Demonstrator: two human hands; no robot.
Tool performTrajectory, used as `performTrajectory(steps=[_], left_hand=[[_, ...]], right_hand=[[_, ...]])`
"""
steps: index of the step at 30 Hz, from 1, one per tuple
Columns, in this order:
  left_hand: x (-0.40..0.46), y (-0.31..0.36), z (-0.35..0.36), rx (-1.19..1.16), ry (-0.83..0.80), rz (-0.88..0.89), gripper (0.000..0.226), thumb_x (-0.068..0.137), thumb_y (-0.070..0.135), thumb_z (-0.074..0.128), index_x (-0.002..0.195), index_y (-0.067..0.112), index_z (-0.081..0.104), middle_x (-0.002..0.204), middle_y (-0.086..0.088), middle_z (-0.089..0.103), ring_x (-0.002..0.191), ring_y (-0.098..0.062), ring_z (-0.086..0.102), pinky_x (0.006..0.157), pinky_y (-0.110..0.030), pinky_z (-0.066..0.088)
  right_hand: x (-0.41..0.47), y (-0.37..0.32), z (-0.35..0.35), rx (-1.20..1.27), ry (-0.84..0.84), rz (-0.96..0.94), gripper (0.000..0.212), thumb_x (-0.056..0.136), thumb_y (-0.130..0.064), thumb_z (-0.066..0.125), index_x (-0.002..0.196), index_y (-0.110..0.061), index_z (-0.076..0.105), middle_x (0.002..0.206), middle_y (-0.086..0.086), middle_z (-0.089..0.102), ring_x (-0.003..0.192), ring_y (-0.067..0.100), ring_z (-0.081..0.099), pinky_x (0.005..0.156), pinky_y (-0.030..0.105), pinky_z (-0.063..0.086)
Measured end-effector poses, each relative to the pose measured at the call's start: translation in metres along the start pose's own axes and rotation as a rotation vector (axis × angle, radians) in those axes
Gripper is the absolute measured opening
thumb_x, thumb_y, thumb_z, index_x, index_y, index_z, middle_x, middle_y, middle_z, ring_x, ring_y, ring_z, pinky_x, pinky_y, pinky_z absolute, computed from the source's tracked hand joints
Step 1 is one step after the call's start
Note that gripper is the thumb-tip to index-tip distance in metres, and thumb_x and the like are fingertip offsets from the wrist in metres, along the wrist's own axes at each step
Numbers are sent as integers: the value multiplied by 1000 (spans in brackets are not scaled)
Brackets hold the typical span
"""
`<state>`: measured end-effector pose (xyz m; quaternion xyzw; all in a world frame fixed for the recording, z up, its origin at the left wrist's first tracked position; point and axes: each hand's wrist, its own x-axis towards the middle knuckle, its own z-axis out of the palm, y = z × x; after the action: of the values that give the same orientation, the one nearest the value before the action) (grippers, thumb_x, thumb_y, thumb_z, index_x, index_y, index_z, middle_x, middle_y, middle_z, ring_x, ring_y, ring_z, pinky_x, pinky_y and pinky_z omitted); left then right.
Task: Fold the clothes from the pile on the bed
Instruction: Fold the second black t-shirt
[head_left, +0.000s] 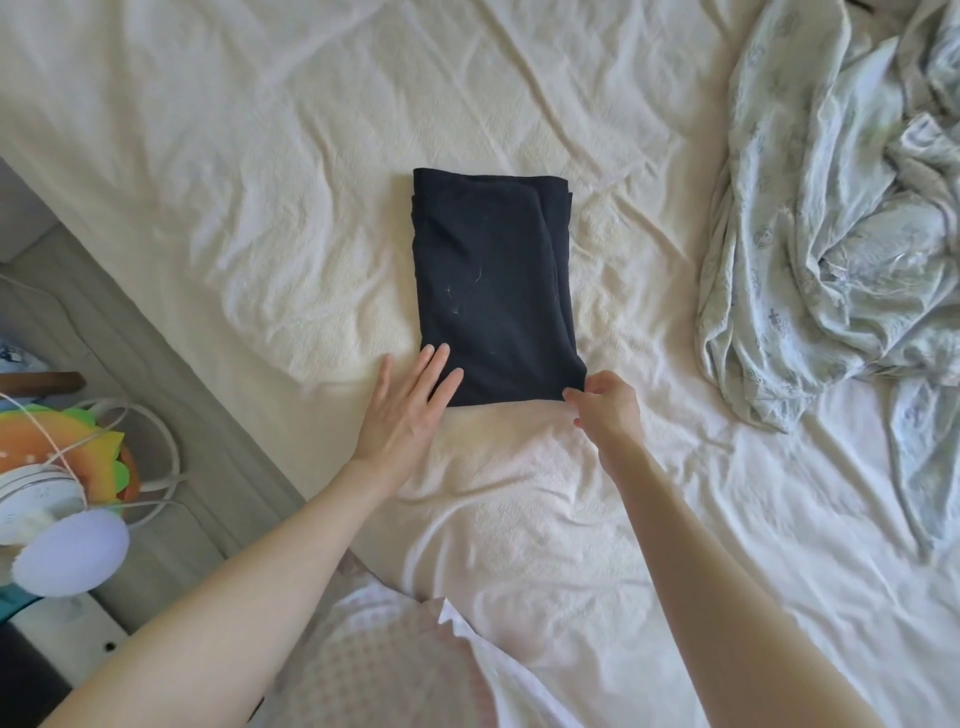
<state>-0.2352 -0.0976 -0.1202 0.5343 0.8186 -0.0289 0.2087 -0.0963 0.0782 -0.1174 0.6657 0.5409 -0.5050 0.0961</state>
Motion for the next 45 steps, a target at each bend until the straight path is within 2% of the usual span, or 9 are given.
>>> performTrajectory(steps=[7,10,14,18,22,30,36,40,45], left_hand=[[-4,-1,4,-121,170,55,47,56,-30,68,97,-7,68,117,-23,64,112,-40,58,95,-62,41],[-6,-1,3,-199,190,40,36,58,-32,65,82,-6,64,117,-25,63,113,-42,57,97,-61,40],[-10,-4,1,-271,202,44,28,65,-31,61,80,-7,62,121,-25,61,117,-43,54,100,-58,40],[-11,-7,-3,-339,168,29,35,68,-34,49,90,-10,61,123,-24,60,125,-40,48,108,-51,31],[-26,-9,-5,-485,138,-28,35,79,-27,44,106,-10,59,117,-20,63,125,-34,50,107,-41,36],[-79,-6,-23,-697,117,-216,16,94,10,53,108,13,61,91,1,70,69,-11,60,62,-19,41],[-4,-22,-58,-725,335,-221,18,96,16,52,110,11,61,89,7,66,74,-8,59,66,-18,45],[65,-30,-64,-981,379,-409,23,96,18,52,116,8,57,95,6,59,86,-9,56,72,-4,37],[79,-23,-48,-664,422,-423,36,95,11,48,130,2,44,126,-14,51,113,-26,51,95,-29,42]], right_hand=[[1,-1,0,-118,25,50,4,82,-8,57,85,-7,54,83,8,58,96,36,63,84,44,52],[3,-5,2,-28,-28,49,25,80,-6,59,101,6,52,100,25,60,97,38,62,90,55,50],[3,-13,8,178,-170,-2,82,76,-45,73,139,-14,30,126,1,48,113,18,54,96,37,46],[5,-17,13,106,3,-54,48,87,-35,64,125,-8,52,114,3,59,104,18,58,84,27,45],[-4,-9,4,163,-98,98,16,87,-17,64,97,-5,63,101,12,67,94,23,64,81,34,54],[-57,19,-23,336,-328,435,17,79,-10,74,86,0,62,78,10,61,66,20,63,53,25,51],[-28,-41,-29,438,-169,314,11,90,-18,56,88,-6,56,70,11,62,45,17,62,41,22,44],[-6,-81,-29,444,-75,173,9,90,-16,48,92,-10,55,79,7,64,62,17,63,54,26,51],[-18,-74,8,-151,287,-516,25,94,-18,46,115,-9,55,109,0,59,98,12,55,80,21,41]])
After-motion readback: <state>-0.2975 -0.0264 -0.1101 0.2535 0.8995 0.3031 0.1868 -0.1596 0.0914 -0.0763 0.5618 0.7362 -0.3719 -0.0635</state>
